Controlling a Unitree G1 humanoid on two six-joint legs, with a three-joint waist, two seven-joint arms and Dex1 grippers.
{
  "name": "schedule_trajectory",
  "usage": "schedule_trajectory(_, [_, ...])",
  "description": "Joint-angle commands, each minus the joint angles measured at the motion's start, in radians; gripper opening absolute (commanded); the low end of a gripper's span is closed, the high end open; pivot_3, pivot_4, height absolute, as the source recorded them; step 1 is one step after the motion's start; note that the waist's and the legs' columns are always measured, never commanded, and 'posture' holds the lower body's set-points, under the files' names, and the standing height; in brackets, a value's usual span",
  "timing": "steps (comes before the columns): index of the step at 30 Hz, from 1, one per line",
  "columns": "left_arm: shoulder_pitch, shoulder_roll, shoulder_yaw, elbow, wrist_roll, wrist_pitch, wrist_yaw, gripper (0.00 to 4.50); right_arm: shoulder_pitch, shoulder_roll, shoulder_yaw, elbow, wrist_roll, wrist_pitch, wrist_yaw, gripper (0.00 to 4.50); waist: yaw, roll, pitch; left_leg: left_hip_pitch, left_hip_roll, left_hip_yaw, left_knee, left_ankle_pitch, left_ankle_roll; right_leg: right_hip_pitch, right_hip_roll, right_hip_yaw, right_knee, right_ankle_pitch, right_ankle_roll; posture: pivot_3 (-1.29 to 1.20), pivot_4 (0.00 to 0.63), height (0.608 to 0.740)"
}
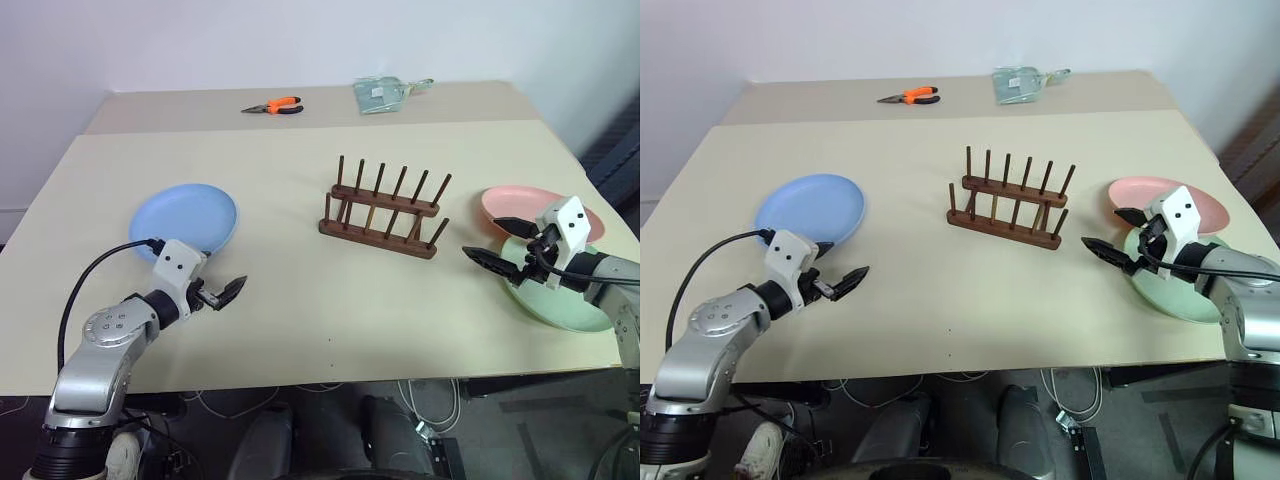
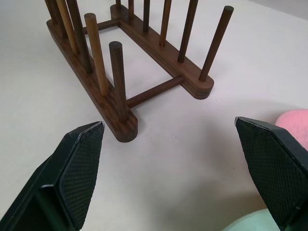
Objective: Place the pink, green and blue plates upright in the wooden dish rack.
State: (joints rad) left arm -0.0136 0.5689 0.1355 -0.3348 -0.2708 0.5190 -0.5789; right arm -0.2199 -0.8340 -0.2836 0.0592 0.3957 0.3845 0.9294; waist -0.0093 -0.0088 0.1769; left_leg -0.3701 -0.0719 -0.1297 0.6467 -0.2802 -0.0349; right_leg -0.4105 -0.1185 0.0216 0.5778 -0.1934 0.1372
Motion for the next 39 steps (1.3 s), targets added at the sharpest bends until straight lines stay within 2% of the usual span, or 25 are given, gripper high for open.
schedule_trajectory(1, [-0.014,-0.009,-0.009,-0.032,-0.001,-0.016,0.009,4.5,-0.031,-0.022,-0.018,-0.021,-0.001,-0.022,0.0,4.44,-0.001,0.0,0.0,0.0,0.0,0.0,0.0,0.0,0.0,0.0,0.0,0.0,0.0,0.0,0.0,0.0,0.15,0.74])
schedule_trajectory(8, [-0.041,-0.014,-0.053,-0.005,0.006,-0.043,-0.016,4.5,-0.033,-0.025,-0.001,-0.033,-0.005,-0.016,0.017,4.44,0.001,0.0,0.0,0.0,0.0,0.0,0.0,0.0,0.0,0.0,0.0,0.0,0.0,0.0,0.0,0.0,0.15,0.74])
schedule_trajectory(12, [-0.176,-0.015,-0.156,0.121,0.014,-0.069,-0.117,4.5,0.037,-0.052,-0.021,-0.129,0.058,0.084,0.068,4.44,0.018,0.0,0.0,0.0,0.0,0.0,0.001,0.0,0.0,0.0,0.0,0.0,0.0,0.0,0.0,0.0,0.15,0.74])
schedule_trajectory(16, [-0.455,-0.066,-0.308,0.464,0.106,-0.191,-0.244,4.5,0.098,-0.03,-0.04,-0.235,0.06,0.102,0.014,4.44,0.026,0.0,0.0,-0.001,-0.001,0.0,0.003,0.0,0.0,0.001,0.0,-0.001,0.0,0.0,0.0,0.0,0.15,0.74])
schedule_trajectory(20, [-0.688,-0.146,-0.378,0.823,0.176,-0.357,-0.33,4.5,0.164,-0.001,-0.069,-0.339,0.08,0.133,-0.039,4.44,0.023,-0.001,0.0,-0.002,-0.001,0.0,0.003,0.0,0.0,0.001,0.0,-0.001,-0.001,0.002,0.003,0.0,0.15,0.74])
schedule_trajectory(22, [-0.862,-0.227,-0.398,1.113,0.22,-0.45,-0.351,4.5,0.237,0.024,-0.115,-0.425,0.098,0.156,-0.079,4.44,0.024,-0.002,0.0,-0.002,-0.001,0.0,0.002,0.0,0.0,0.0,0.0,-0.001,0.0,0.002,0.004,0.0,0.15,0.74])
schedule_trajectory(24, [-0.966,-0.278,-0.408,1.305,0.254,-0.526,-0.375,4.5,0.301,0.048,-0.154,-0.5,0.111,0.176,-0.115,4.44,0.027,-0.003,0.001,-0.003,-0.001,-0.001,0.003,0.0,0.0,-0.001,0.0,-0.003,0.0,0.002,0.004,0.0,0.15,0.74])
schedule_trajectory(27, [-1.055,-0.326,-0.41,1.486,0.311,-0.609,-0.367,4.5,0.399,0.088,-0.205,-0.601,0.129,0.199,-0.165,4.44,0.021,-0.005,0.001,-0.003,-0.002,0.0,0.002,-0.001,0.001,0.0,-0.001,-0.002,-0.002,0.0,0.007,0.0,0.15,0.74])
schedule_trajectory(31, [-1.1,-0.373,-0.393,1.589,0.34,-0.644,-0.394,4.5,0.493,0.134,-0.245,-0.688,0.141,0.211,-0.215,4.44,0.022,-0.007,0.002,-0.002,-0.001,0.001,0.002,-0.001,0.002,0.0,-0.001,-0.002,-0.001,-0.001,0.009,0.0,0.15,0.74])
schedule_trajectory(33, [-1.105,-0.397,-0.388,1.613,0.351,-0.646,-0.398,4.01,0.523,0.15,-0.257,-0.708,0.144,0.208,-0.231,4.5,0.024,-0.007,0.001,-0.002,-0.001,0.0,0.003,-0.001,0.002,0.0,-0.001,-0.002,0.0,-0.001,0.009,0.0,0.15,0.74])
schedule_trajectory(35, [-1.101,-0.404,-0.376,1.621,0.357,-0.655,-0.401,3.27,0.536,0.156,-0.257,-0.723,0.147,0.208,-0.243,4.5,0.025,-0.008,0.001,-0.002,-0.001,0.0,0.003,-0.001,0.002,0.002,-0.001,-0.002,0.0,-0.002,0.01,0.0,0.15,0.74])
schedule_trajectory(39, [-1.081,-0.412,-0.347,1.612,0.349,-0.668,-0.413,1.15,0.513,0.136,-0.243,-0.701,0.151,0.205,-0.239,4.5,0.024,-0.008,0.001,-0.002,-0.001,-0.001,0.003,-0.001,0.002,0.002,-0.001,-0.002,0.0,-0.002,0.01,0.0,0.15,0.74])
